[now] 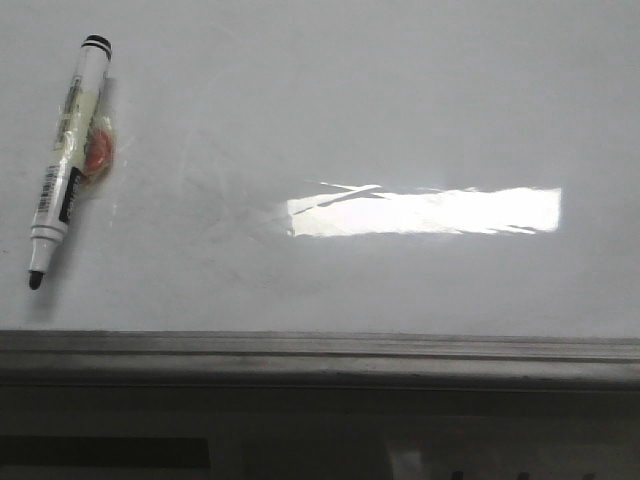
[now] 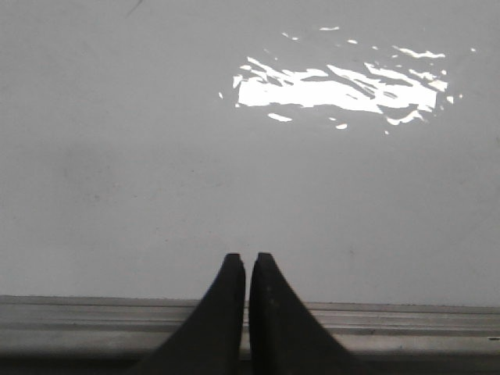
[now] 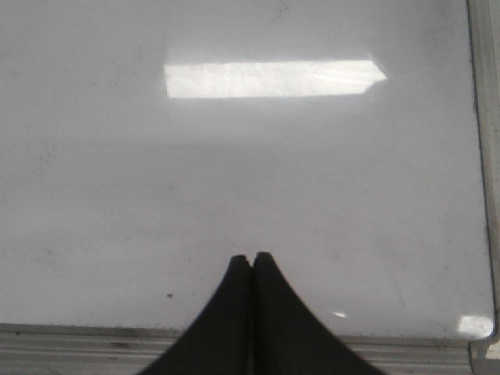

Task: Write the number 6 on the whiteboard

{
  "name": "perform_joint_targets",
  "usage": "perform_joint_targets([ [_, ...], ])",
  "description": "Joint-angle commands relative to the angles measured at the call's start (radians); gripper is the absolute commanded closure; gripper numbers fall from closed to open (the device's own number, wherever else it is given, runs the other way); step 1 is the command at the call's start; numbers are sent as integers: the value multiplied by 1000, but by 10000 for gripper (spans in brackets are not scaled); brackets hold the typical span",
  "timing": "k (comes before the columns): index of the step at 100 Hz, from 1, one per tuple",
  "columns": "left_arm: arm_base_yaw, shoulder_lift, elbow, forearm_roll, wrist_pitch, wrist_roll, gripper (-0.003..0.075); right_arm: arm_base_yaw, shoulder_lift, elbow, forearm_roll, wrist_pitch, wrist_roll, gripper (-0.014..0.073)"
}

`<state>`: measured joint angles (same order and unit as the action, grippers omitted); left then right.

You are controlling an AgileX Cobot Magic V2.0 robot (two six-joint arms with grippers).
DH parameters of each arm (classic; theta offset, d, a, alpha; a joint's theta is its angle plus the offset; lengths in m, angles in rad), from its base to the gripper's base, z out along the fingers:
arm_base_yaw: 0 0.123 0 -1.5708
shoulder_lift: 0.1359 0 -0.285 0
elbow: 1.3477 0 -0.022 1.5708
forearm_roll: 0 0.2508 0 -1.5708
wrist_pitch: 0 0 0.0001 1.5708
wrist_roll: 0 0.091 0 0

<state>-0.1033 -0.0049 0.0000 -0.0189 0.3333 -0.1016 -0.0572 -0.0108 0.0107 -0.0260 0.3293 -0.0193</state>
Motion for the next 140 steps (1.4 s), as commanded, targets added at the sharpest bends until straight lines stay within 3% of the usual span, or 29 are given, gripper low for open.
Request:
perform_joint_targets([
  [1, -9, -29, 24, -8, -52, -5, 741, 1, -16, 15, -2, -20, -7, 657],
  [104, -9, -29, 24, 19, -61, -5, 741, 1, -16, 15, -2, -20, -7, 657],
  [140, -9, -29, 24, 80, -207, -5, 741, 1, -16, 15, -2, -64, -7, 657],
])
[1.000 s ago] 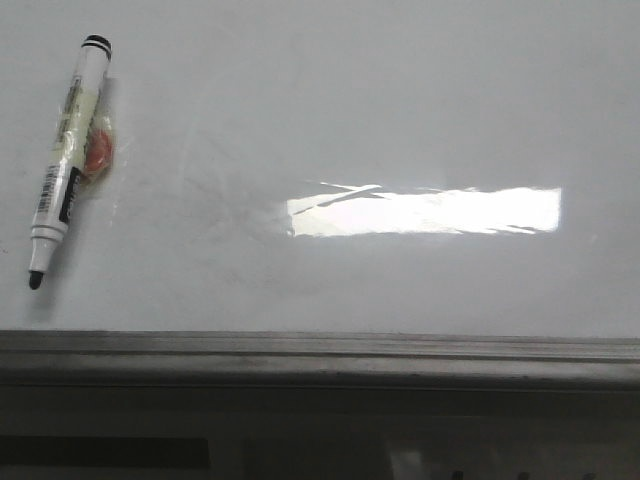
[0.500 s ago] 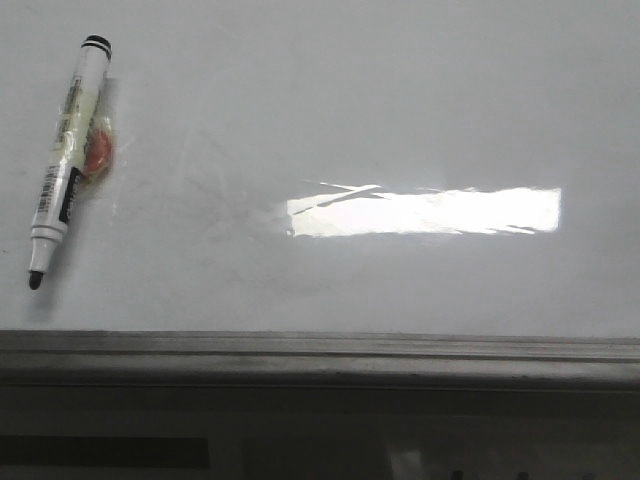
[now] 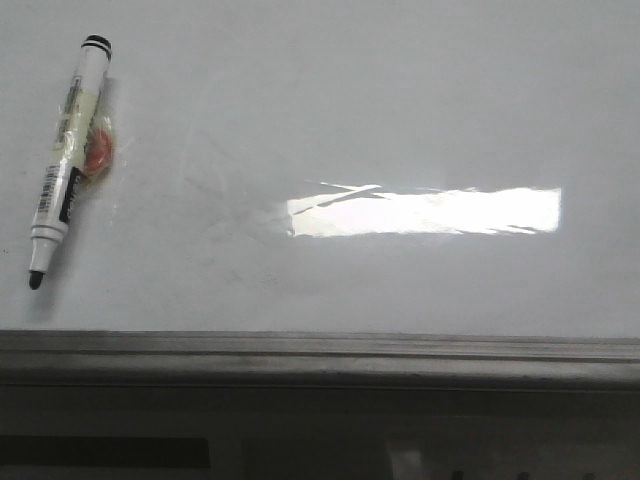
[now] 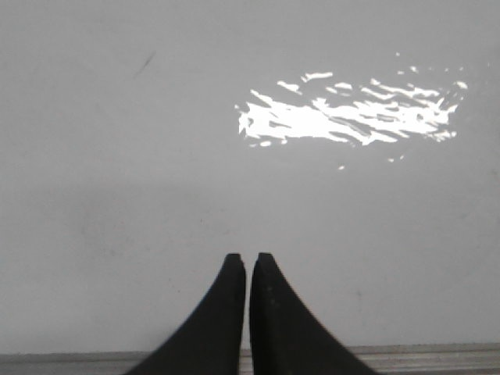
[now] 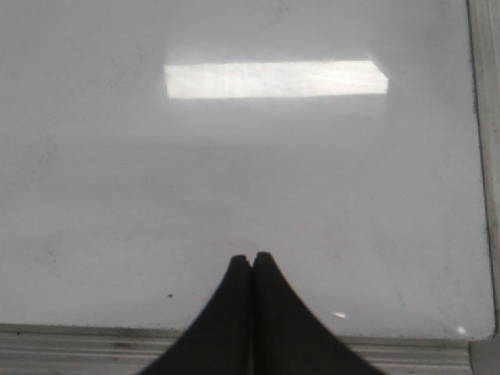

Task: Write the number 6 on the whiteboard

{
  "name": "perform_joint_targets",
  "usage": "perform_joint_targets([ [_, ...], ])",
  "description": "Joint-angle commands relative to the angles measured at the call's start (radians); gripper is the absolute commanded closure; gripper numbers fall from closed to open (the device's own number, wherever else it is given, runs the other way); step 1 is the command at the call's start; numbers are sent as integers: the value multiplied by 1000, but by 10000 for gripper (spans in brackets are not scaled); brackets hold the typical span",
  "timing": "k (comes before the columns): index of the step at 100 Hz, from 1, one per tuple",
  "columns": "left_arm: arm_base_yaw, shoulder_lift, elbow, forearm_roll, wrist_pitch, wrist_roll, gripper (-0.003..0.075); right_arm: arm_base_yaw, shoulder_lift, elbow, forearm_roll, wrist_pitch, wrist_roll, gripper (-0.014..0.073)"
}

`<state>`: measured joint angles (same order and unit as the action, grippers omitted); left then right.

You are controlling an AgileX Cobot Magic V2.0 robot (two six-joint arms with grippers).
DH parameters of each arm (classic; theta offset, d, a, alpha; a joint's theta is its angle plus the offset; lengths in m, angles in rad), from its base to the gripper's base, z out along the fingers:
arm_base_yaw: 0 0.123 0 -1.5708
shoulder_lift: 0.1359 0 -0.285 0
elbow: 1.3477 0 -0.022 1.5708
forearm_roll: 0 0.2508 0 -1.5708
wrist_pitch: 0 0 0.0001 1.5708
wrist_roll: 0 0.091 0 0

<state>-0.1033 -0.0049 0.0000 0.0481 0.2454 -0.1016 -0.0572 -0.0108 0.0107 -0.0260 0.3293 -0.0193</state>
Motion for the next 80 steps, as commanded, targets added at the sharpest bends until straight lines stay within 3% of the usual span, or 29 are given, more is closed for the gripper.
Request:
perform_joint_targets([
  [1, -9, -29, 24, 15, -122, -5, 741, 1, -16, 15, -2, -68, -7, 657],
  [29, -9, -29, 24, 17, -153, -5, 741, 1, -16, 15, -2, -132, -7, 657],
  [44, -9, -29, 24, -21, -153, -5, 741, 1, -16, 15, -2, -238, -7, 657],
  [80, -9, -25, 24, -139, -205, -5, 741, 1, 3, 15, 40, -213, -7, 657],
])
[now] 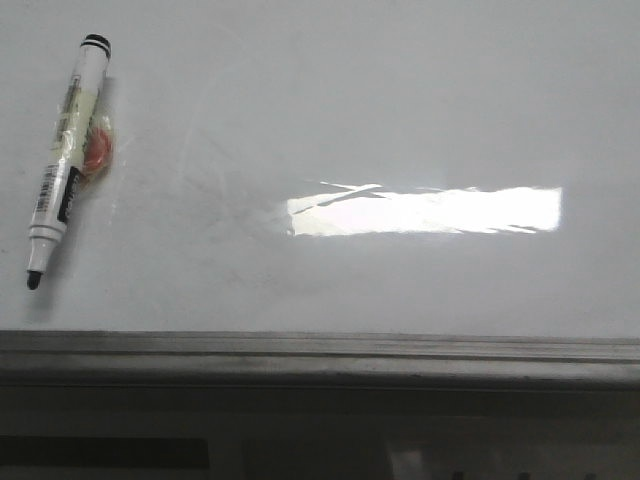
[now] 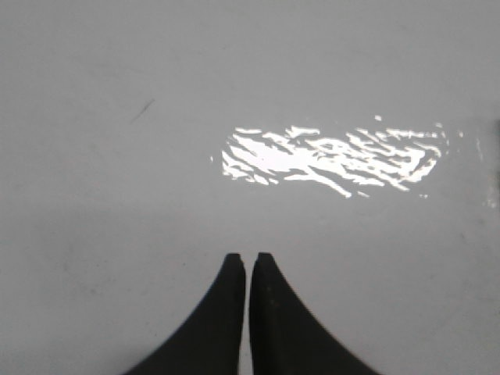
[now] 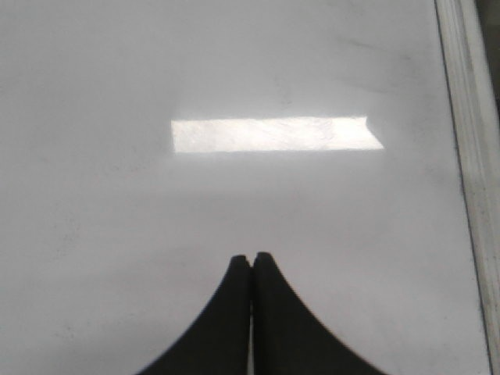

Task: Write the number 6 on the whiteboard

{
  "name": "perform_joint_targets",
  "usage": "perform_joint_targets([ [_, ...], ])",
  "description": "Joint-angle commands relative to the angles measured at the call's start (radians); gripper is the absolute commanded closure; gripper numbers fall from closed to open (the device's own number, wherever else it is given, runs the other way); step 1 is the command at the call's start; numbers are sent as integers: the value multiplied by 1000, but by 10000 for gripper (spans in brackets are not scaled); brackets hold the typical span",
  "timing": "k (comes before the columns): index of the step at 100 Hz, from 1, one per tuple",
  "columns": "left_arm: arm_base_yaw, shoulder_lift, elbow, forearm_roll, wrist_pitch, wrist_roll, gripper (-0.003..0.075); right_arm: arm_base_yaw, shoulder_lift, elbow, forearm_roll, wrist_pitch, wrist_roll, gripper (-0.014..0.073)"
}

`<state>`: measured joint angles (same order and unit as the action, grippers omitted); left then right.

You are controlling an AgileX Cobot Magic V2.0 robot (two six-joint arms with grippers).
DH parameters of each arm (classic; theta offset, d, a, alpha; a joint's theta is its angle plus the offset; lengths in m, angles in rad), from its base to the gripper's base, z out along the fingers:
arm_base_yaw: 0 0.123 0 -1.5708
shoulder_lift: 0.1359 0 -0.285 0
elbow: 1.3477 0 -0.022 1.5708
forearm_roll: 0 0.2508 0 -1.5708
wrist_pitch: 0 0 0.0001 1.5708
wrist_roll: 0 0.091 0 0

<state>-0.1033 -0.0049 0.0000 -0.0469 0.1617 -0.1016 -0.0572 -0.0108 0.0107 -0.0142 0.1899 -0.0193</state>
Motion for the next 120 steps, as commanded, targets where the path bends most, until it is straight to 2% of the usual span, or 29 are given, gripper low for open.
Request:
perform_joint_targets([
  [1, -9, -25, 24, -44, -123, -3, 741, 1, 7, 15, 33, -74, -7, 657],
  [25, -9, 72, -63, -55, -64, -2, 741, 6, 141, -40, 43, -70, -7, 657],
  [41, -9, 150, -156, -58, -59, -2, 741, 7, 229, -158, 60, 25, -7, 657],
  [58, -9, 192, -188, -58, -66, -2, 732, 7, 272, -210, 60, -38, -7, 657],
  [63, -9, 196, -188, -58, -66, -2, 689, 7, 272, -210, 60, -59, -7, 657],
  [78, -9, 203, -177, -61, -162, -4, 412, 7, 272, -210, 60, -55, -7, 657],
  [83, -9, 203, -168, -73, -228, -4, 362, 7, 272, -210, 60, -57, -7, 657],
  [92, -9, 205, -154, -64, -297, -4, 352, 7, 272, -210, 60, -59, -7, 657],
  [106, -9, 214, -154, 20, -293, -4, 352, 7, 272, -210, 60, -59, -7, 657],
  [120, -47, 282, -154, 21, -325, -6, 352, 7, 272, -208, 60, -51, -7, 657],
])
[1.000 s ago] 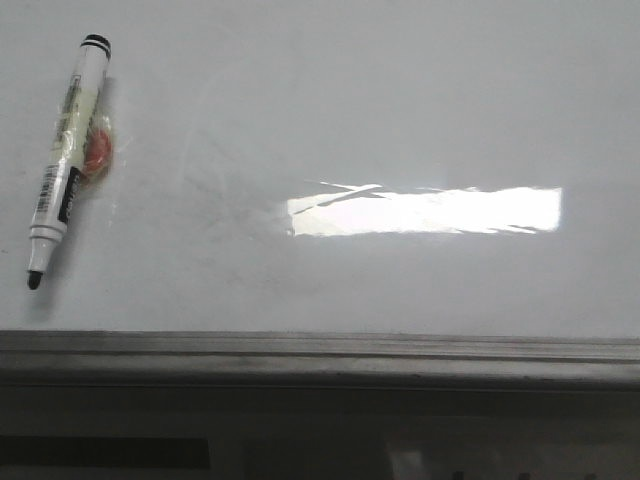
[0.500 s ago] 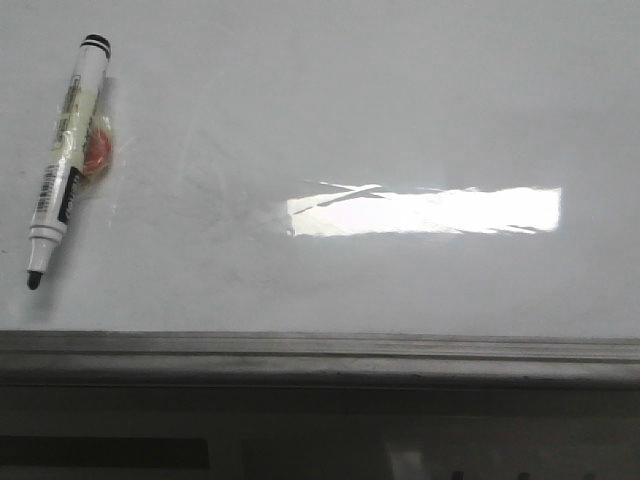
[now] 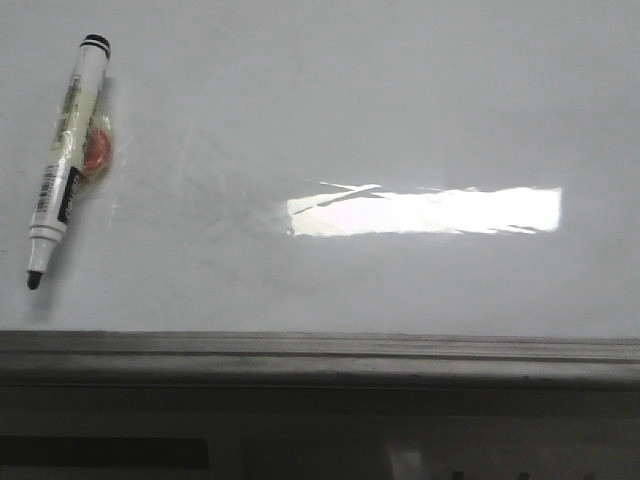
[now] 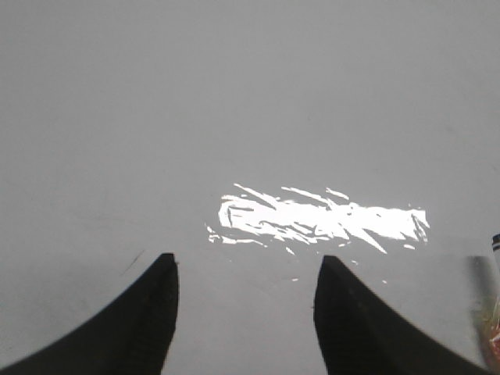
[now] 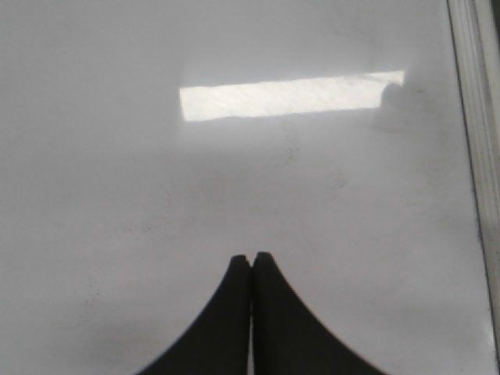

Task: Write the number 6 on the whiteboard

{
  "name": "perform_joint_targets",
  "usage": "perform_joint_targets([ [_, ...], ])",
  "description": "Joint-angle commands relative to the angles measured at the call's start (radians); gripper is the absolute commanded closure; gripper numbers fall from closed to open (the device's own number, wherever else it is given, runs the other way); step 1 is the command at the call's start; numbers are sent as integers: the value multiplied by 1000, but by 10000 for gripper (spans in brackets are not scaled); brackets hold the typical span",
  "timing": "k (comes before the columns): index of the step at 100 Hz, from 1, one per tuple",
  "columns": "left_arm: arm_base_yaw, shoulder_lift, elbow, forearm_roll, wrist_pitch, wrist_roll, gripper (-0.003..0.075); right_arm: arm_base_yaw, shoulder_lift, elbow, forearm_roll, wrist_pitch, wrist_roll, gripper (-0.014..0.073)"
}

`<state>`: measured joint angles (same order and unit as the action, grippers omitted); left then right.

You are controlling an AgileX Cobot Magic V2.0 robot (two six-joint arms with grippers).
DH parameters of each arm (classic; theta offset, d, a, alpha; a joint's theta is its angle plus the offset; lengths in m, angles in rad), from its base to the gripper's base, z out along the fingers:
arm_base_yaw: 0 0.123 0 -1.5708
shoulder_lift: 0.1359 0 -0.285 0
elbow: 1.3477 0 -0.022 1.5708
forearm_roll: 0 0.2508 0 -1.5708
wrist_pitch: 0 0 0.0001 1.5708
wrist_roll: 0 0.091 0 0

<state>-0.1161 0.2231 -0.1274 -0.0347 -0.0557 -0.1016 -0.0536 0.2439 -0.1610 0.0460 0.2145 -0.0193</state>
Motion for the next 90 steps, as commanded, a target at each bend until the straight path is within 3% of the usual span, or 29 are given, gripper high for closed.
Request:
perform_joint_targets([
  [1, -44, 59, -26, 11, -110, -6, 352, 4, 17, -36, 0, -76, -7, 657],
  [10, -133, 130, -33, 16, -168, -6, 352, 4, 17, -36, 0, -75, -7, 657],
  [27, -391, 263, -33, 10, -263, -10, 352, 4, 17, -36, 0, -75, -7, 657],
  [45, -601, 397, -33, -126, -344, -10, 352, 4, 17, -36, 0, -75, -7, 657],
  [58, -663, 495, -33, -128, -406, -10, 352, 4, 17, -36, 0, -75, -7, 657],
  [90, -673, 732, -33, -157, -584, -10, 353, 4, 17, -36, 0, -71, -7, 657],
])
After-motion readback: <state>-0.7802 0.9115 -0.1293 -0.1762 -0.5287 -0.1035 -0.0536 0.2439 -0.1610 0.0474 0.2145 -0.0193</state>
